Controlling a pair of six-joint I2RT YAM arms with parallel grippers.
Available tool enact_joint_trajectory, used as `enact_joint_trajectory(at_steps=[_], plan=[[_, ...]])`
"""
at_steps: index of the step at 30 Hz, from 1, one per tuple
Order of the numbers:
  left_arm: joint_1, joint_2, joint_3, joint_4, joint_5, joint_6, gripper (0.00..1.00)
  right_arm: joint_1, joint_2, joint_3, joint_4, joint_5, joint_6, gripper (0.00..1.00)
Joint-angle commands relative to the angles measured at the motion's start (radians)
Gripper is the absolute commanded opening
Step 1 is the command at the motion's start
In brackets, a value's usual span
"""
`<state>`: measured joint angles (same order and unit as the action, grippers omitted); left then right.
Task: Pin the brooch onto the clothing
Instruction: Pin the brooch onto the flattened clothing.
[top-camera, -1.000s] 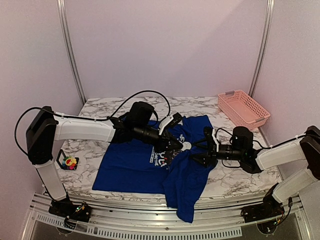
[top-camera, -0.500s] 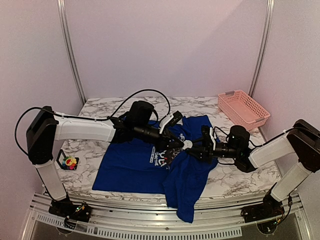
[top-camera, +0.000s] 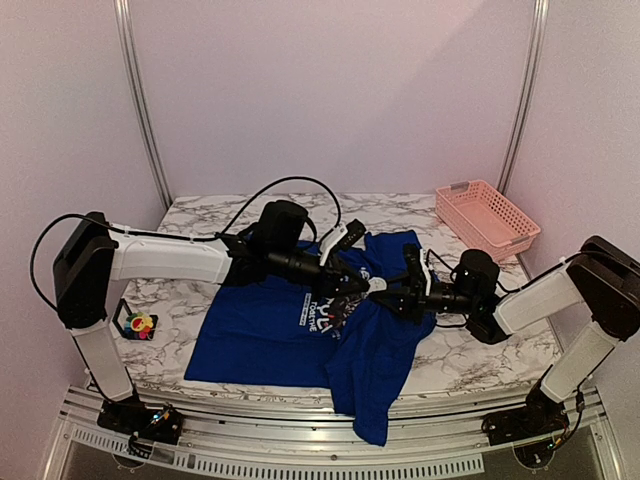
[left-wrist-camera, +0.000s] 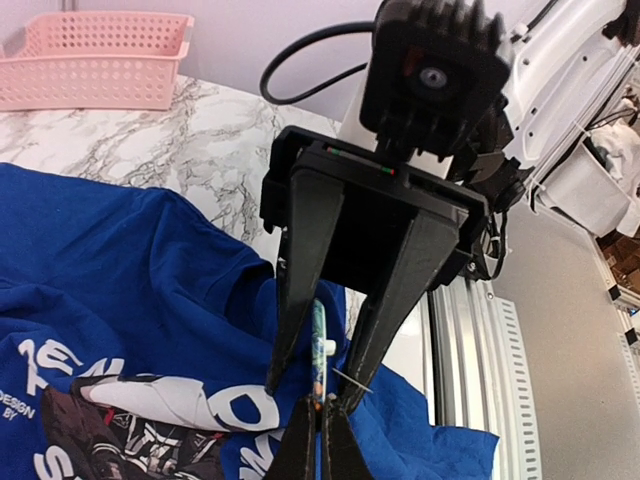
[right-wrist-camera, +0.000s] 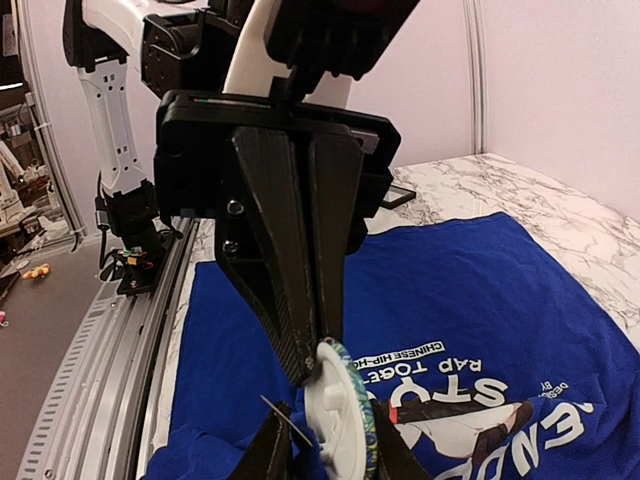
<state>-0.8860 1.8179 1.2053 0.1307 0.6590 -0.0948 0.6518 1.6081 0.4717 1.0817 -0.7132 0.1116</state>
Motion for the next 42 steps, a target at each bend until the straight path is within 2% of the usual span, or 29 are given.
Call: enact_joint_trajectory(at_steps=[1,8,24,35,42], plan=[[-0.020,-0.012,-0.004,-0.002,0.000,0.063,0.00,-0.028,0.035,0.024,0.064,-0.018,0.122,0.23],[-0.029,-0.031,-0.023,-0.017,-0.010,0.132,0.00,-0.057,0.050,-0.003,0.134,-0.003,0.225,0.23],[-0.073,-0.057,-0.045,-0.059,-0.049,0.338,0.00,-0.064,0.053,0.050,0.078,0.005,0.271,0.19],[-0.074,-0.067,-0.058,-0.075,-0.055,0.364,0.00,-0.092,0.068,0.004,0.164,0.017,0.368,0.19],[-0.076,-0.059,-0.051,-0.067,-0.050,0.381,0.00,-0.092,0.070,0.048,0.060,0.036,0.337,0.15]])
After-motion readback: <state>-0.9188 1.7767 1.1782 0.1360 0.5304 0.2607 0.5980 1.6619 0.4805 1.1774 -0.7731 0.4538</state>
